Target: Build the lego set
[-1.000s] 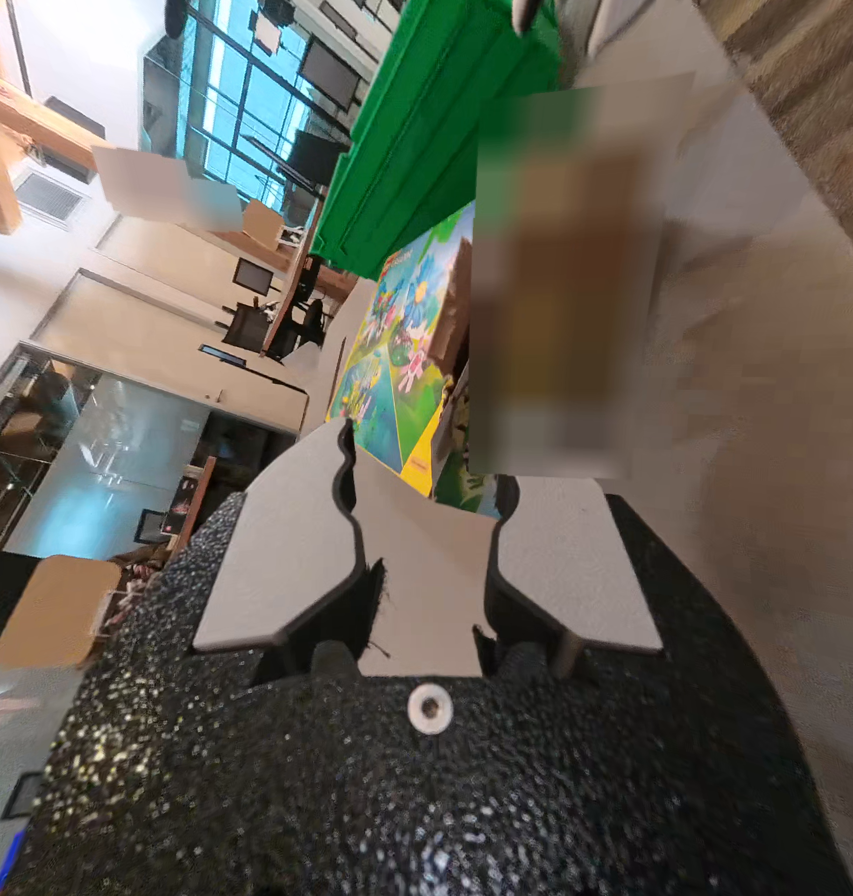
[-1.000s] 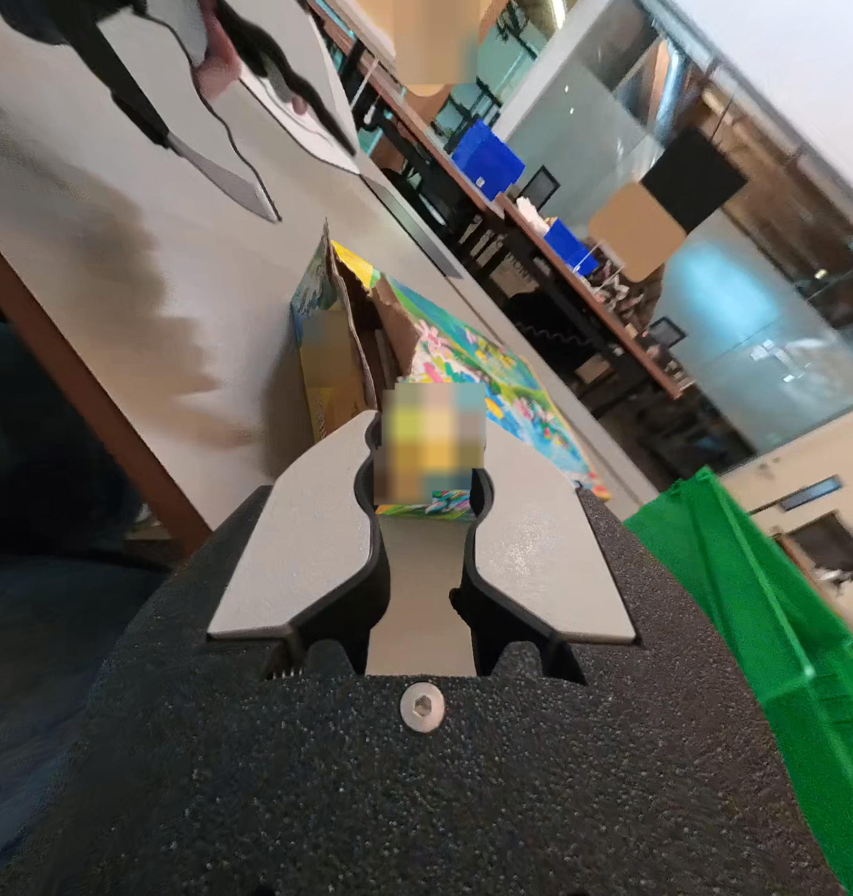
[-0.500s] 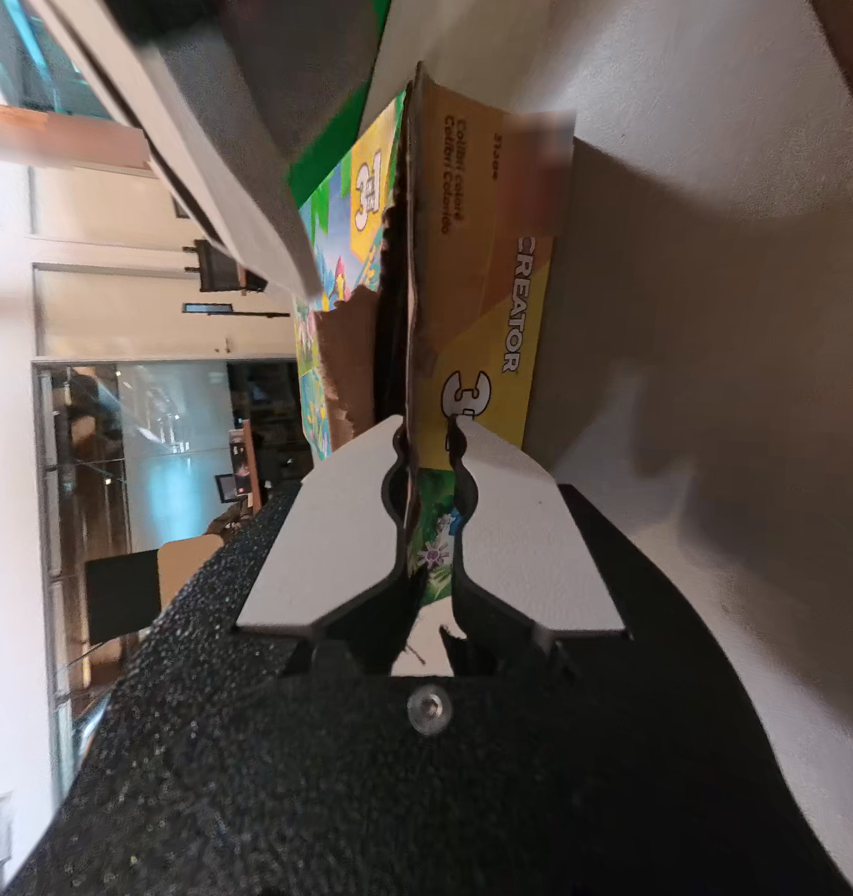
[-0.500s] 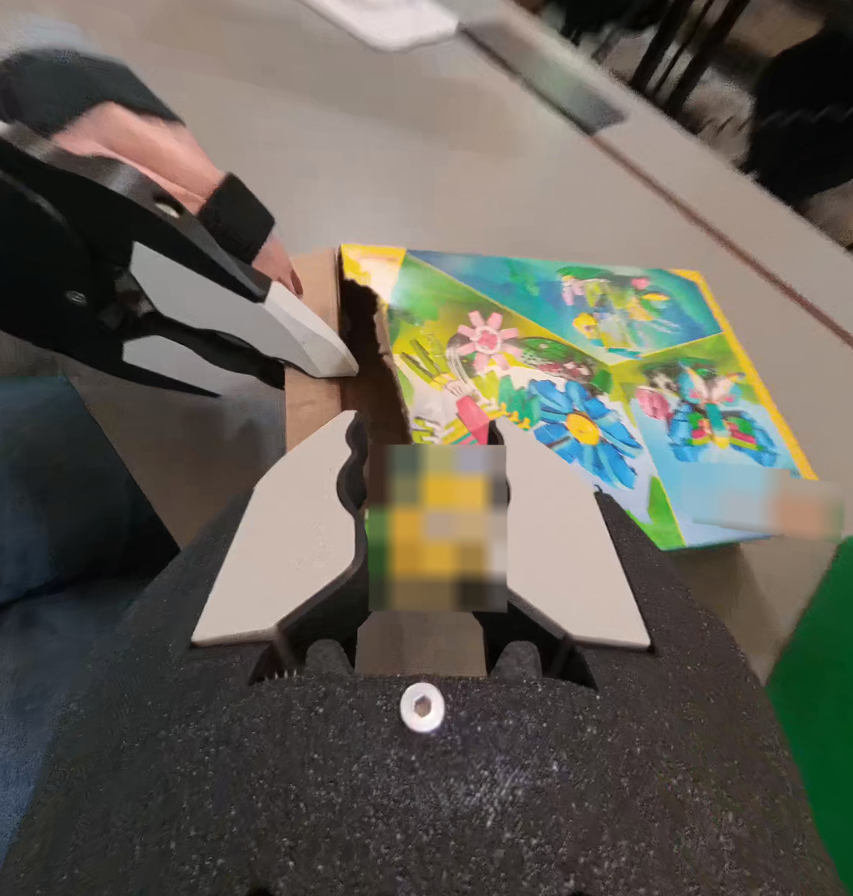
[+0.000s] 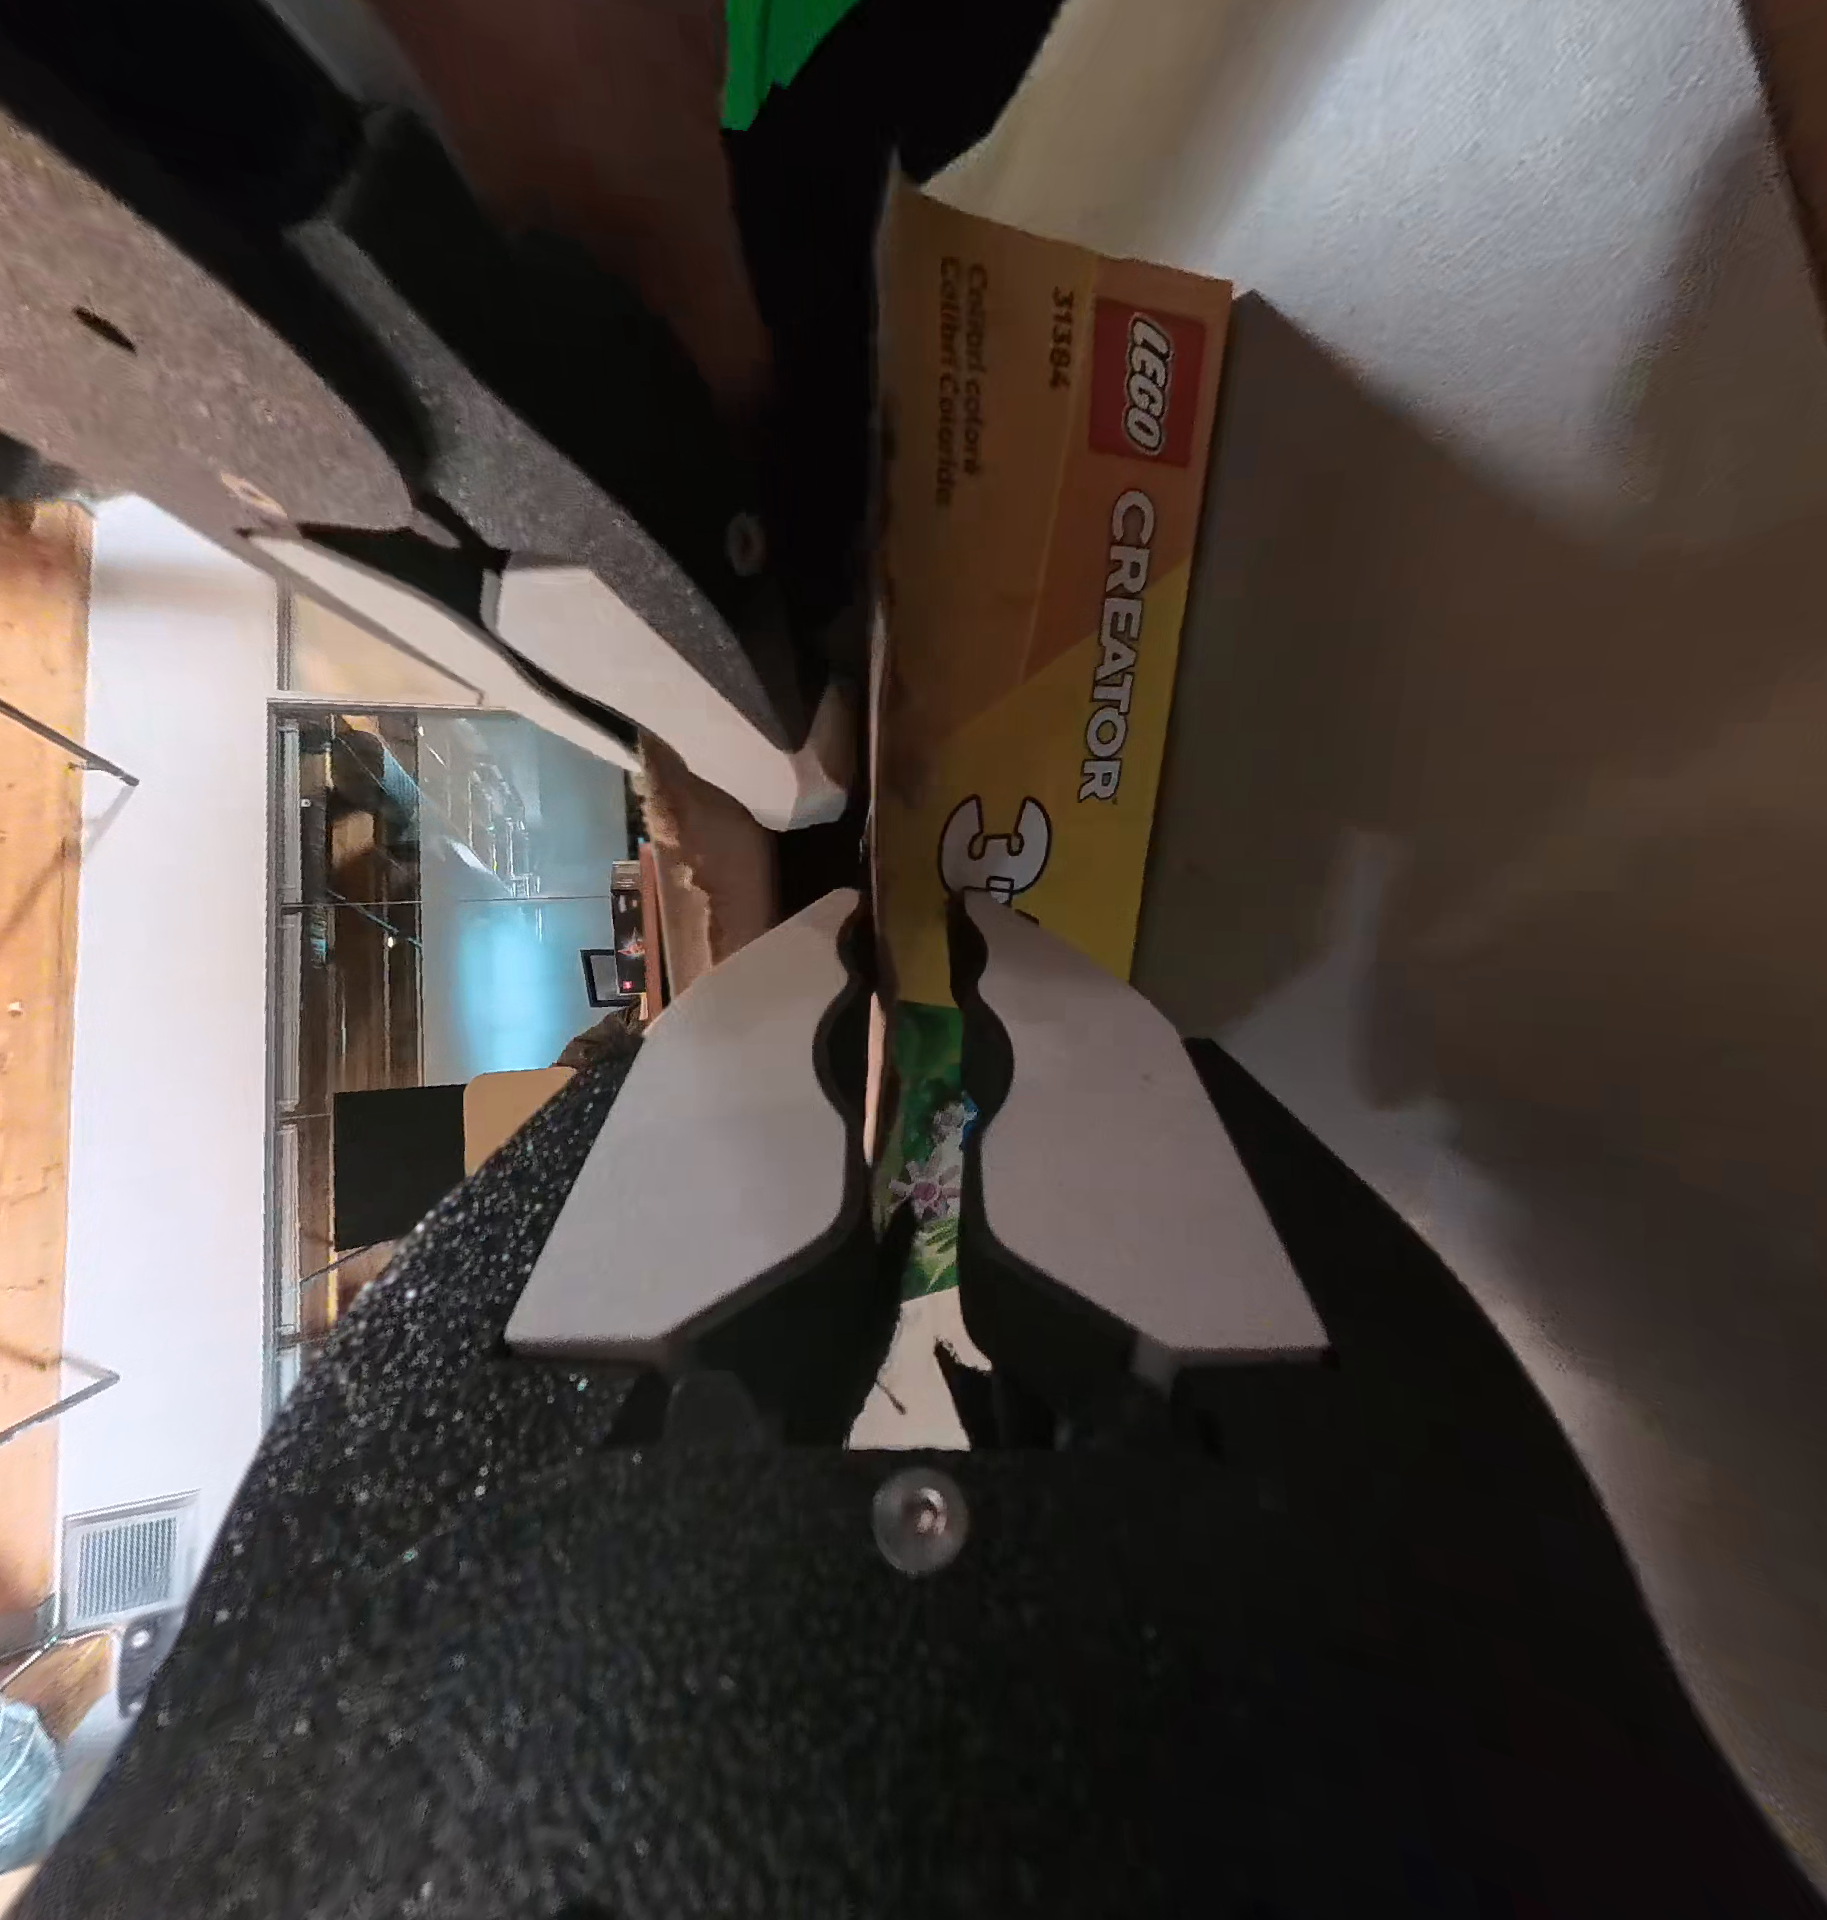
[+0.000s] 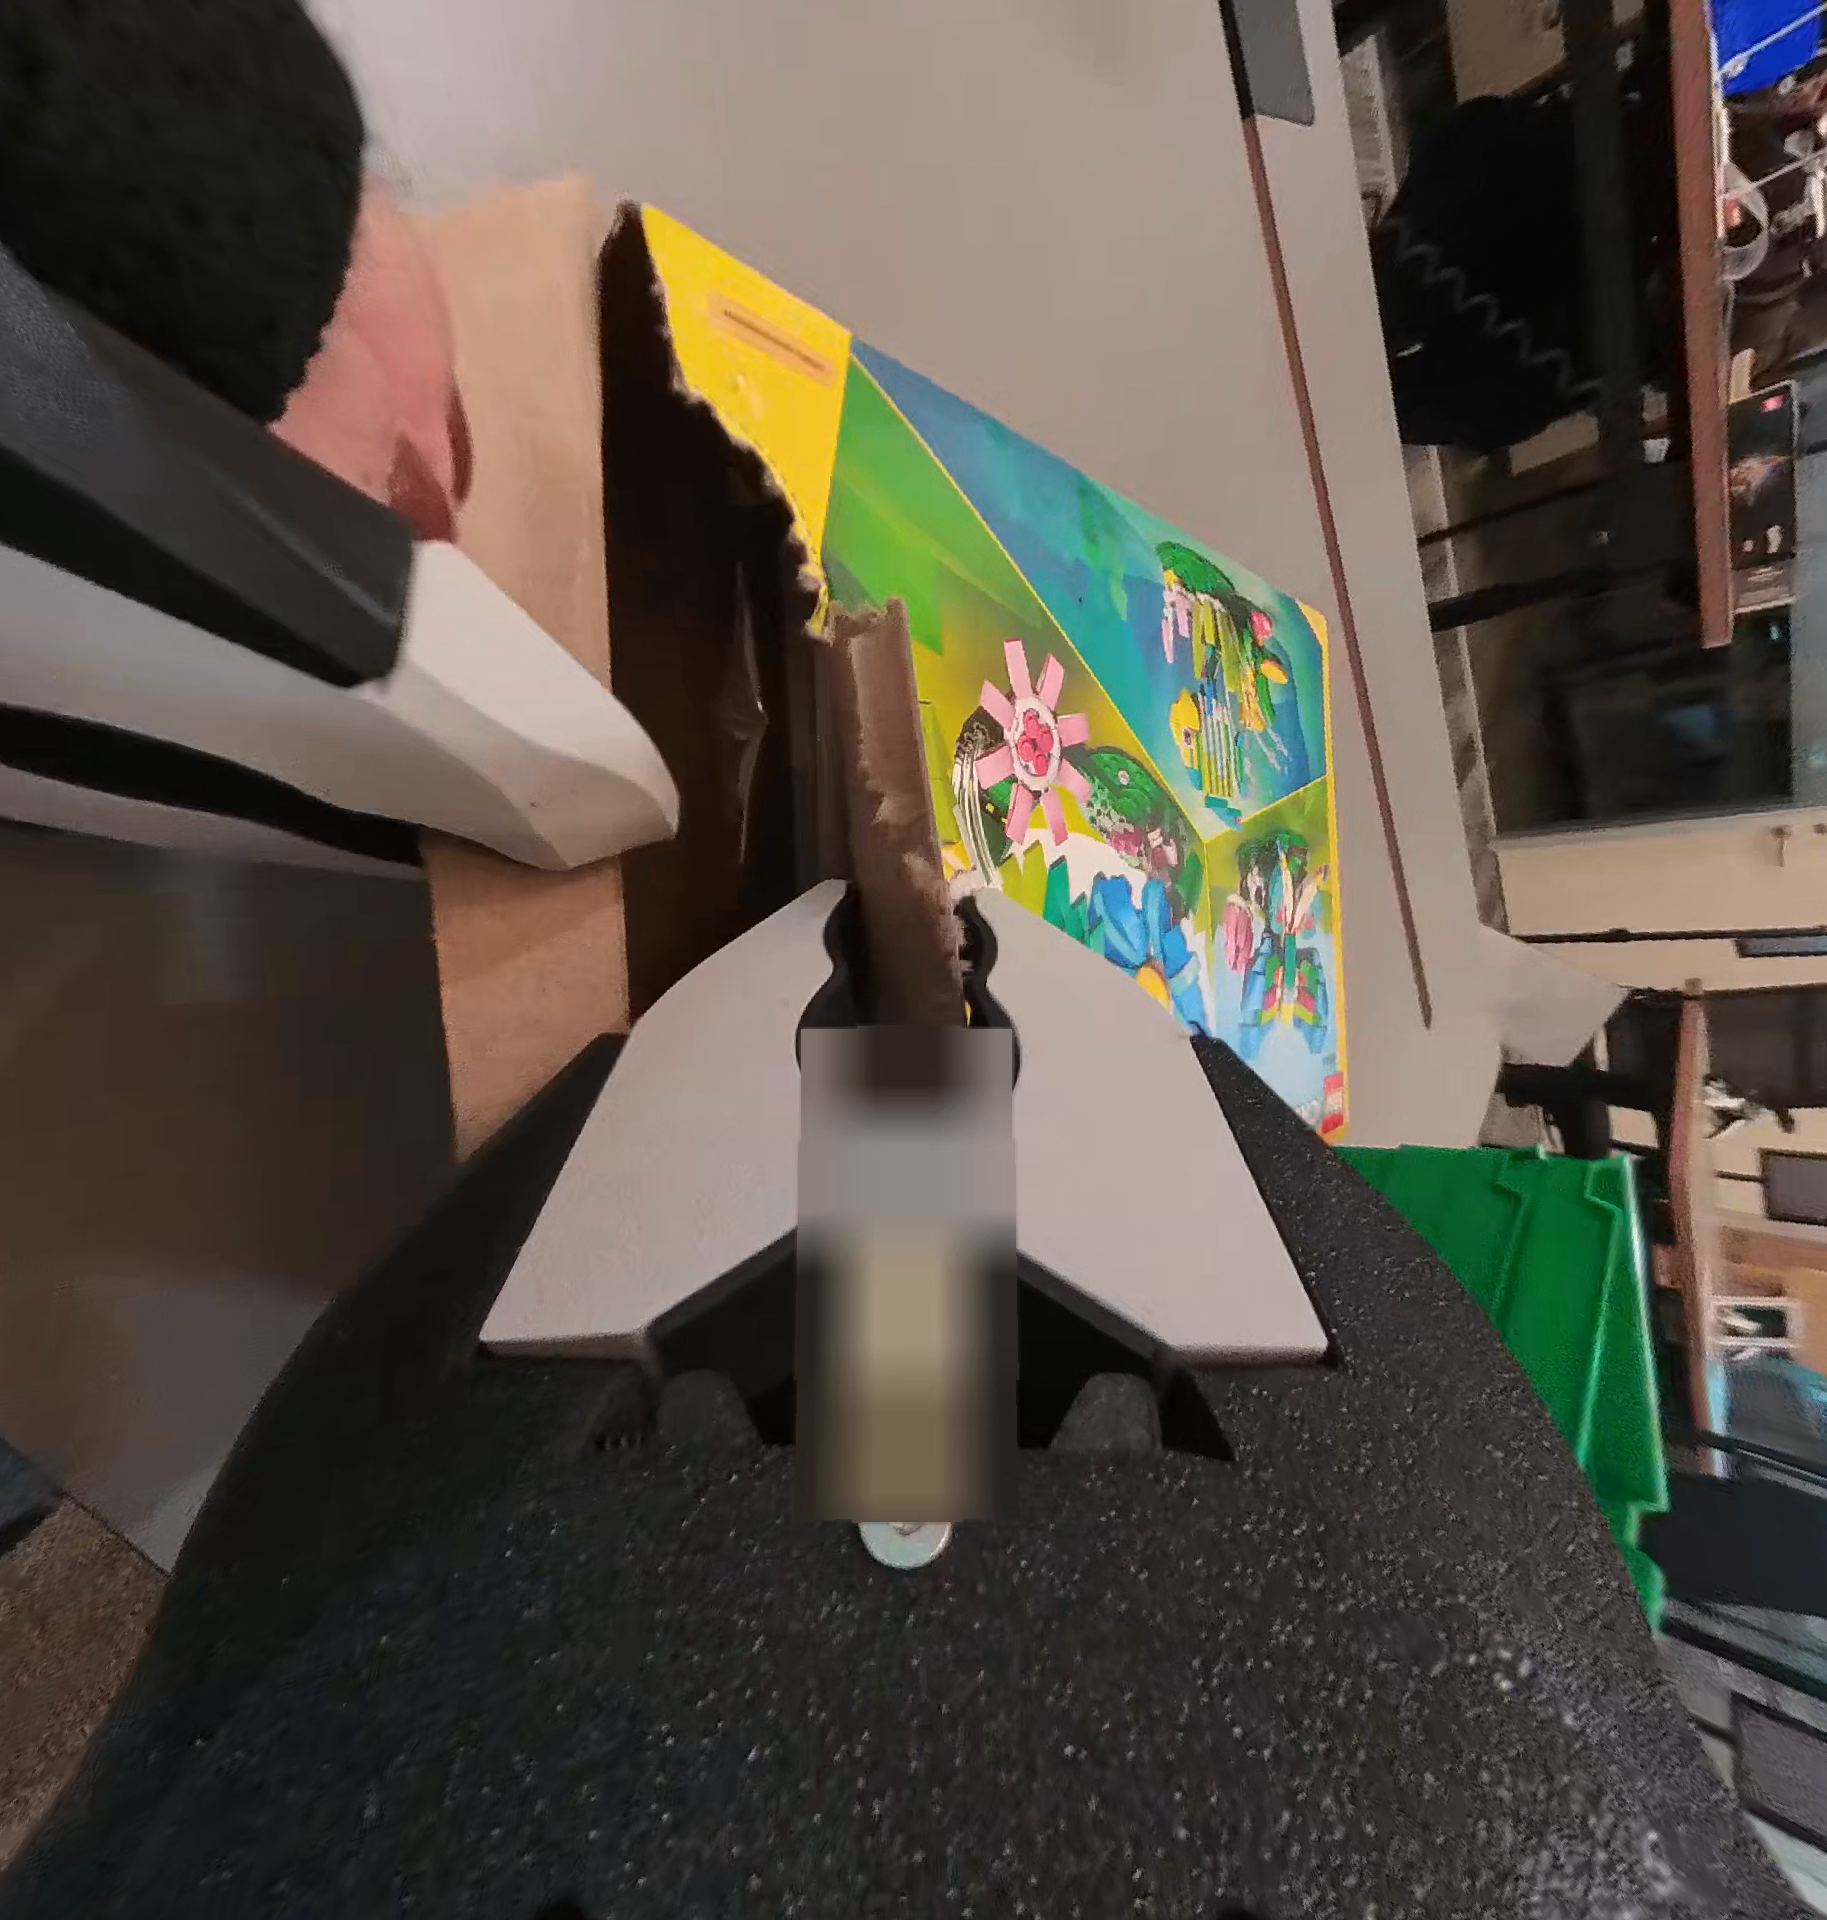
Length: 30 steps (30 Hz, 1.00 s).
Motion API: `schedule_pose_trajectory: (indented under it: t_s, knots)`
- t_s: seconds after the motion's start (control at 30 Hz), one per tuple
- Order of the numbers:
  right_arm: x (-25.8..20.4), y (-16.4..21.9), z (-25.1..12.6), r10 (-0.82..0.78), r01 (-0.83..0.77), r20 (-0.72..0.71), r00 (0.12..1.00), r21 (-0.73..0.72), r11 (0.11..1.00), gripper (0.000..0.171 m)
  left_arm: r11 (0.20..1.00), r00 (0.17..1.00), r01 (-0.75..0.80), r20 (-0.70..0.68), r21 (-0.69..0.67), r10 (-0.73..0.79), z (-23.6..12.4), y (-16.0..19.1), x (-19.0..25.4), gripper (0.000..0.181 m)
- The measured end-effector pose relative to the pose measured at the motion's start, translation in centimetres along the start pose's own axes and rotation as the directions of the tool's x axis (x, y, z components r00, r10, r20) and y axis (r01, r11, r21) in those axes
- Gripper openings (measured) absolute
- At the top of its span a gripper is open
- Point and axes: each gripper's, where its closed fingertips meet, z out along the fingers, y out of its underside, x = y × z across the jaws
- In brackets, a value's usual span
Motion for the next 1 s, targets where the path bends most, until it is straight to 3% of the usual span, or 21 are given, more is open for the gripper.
schedule_pose_trajectory:
  t_s: [0.47, 0.63, 0.77, 0.93, 1.0]
  knots:
    - [0.7, -0.1, -0.1, 0.106, -0.106, 0.007, 0.994, 0.086, 0.991, 0.017, 0.999, 0.997, 0.050, 0.056, -0.014, -0.049, 0.2, -0.1, 0.0, 0.012]
    - [0.2, 0.2, 0.0, 0.071, -0.073, 0.025, 0.997, 0.145, 0.987, 0.018, 0.993, 0.993, 0.117, 0.023, 0.001, -0.117, 0.3, -0.7, 0.1, 0.015]
    - [-0.1, 0.3, 0.1, 0.157, -0.173, 0.096, 0.983, 0.189, 0.967, 0.023, 0.985, 0.981, 0.171, -0.081, -0.035, -0.174, 0.4, -0.7, 0.0, 0.012]
    - [1.4, 1.0, -2.1, 0.307, -0.331, 0.132, 0.943, 0.238, 0.913, 0.050, 0.975, 0.967, 0.224, -0.129, 0.017, -0.220, 0.4, -0.8, 0.0, 0.011]
    - [2.5, 1.5, -4.0, 0.405, -0.431, 0.147, 0.902, 0.309, 0.848, 0.044, 0.978, 0.972, 0.206, -0.128, 0.040, -0.199, 0.4, -0.7, 0.0, 0.011]
